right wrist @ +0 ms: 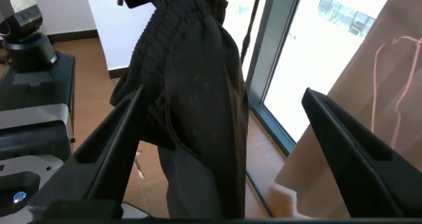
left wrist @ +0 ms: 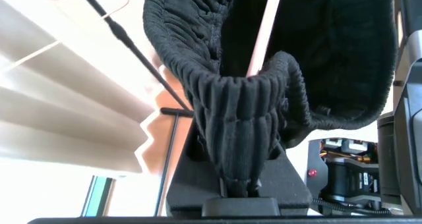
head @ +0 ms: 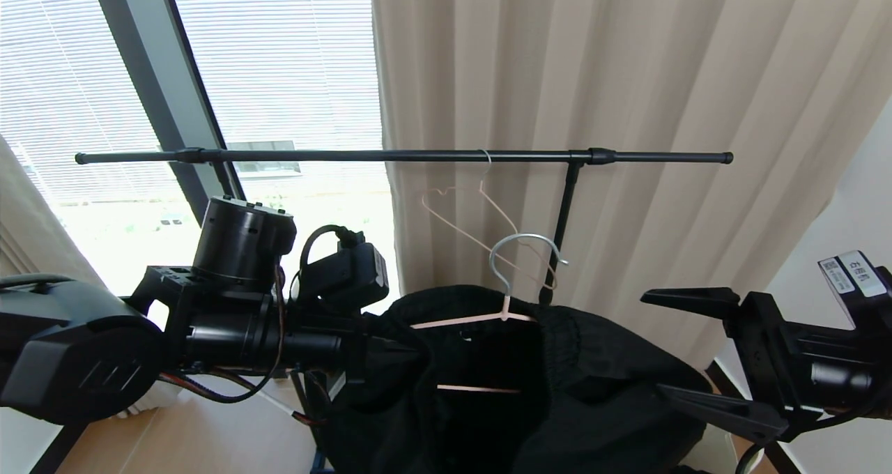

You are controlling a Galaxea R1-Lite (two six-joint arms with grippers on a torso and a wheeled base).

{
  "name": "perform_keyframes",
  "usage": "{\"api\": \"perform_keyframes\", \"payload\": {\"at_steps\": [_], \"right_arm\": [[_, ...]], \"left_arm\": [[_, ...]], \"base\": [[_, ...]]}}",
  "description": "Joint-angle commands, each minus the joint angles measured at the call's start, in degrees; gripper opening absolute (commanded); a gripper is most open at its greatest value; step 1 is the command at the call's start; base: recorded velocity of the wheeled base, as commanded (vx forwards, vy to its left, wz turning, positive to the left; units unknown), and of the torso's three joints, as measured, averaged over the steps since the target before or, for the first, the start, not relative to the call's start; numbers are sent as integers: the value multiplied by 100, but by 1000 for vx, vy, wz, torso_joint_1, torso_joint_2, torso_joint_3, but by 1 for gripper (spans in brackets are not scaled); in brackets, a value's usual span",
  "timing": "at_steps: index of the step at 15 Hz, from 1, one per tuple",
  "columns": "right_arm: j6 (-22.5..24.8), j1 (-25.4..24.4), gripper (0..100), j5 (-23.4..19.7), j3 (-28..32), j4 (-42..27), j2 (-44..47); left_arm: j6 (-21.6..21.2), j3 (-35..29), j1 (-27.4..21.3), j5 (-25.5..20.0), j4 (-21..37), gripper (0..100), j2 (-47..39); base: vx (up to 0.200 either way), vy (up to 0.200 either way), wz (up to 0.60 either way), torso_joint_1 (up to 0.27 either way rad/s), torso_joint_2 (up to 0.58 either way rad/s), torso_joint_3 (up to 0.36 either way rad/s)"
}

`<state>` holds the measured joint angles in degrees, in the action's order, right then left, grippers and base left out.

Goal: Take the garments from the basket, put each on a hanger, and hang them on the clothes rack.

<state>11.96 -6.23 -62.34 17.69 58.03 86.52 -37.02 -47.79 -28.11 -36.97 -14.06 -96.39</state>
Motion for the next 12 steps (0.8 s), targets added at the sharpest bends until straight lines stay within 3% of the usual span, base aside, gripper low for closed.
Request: {"api": "perform_keyframes", "payload": {"at_steps": [1, 2, 4, 6, 9, 12], "right_arm": [[70, 16, 100, 3, -11, -2, 41], [641, 16, 100, 20, -55, -2, 208], [1186, 104, 100, 179, -64, -11, 322], [1379, 377, 100, 196, -55, -11, 348], [1450, 403, 100, 205, -55, -11, 419], [1792, 588, 100, 205, -20, -11, 832]], "left_arm": [[11, 41, 51, -3, -9, 0, 103], [20, 41, 174, -3, -9, 0, 147], [46, 41, 262, -3, -9, 0, 226], [222, 94, 297, -20, -9, 0, 375], [283, 164, 403, -20, -9, 0, 472], [600, 446, 464, -12, -546, 0, 560]], "base": [[0, 0, 0, 0, 0, 0], [0, 0, 0, 0, 0, 0], [0, 0, 0, 0, 0, 0], [0, 0, 0, 0, 0, 0], [0, 0, 0, 0, 0, 0], [0, 0, 0, 0, 0, 0]]}}
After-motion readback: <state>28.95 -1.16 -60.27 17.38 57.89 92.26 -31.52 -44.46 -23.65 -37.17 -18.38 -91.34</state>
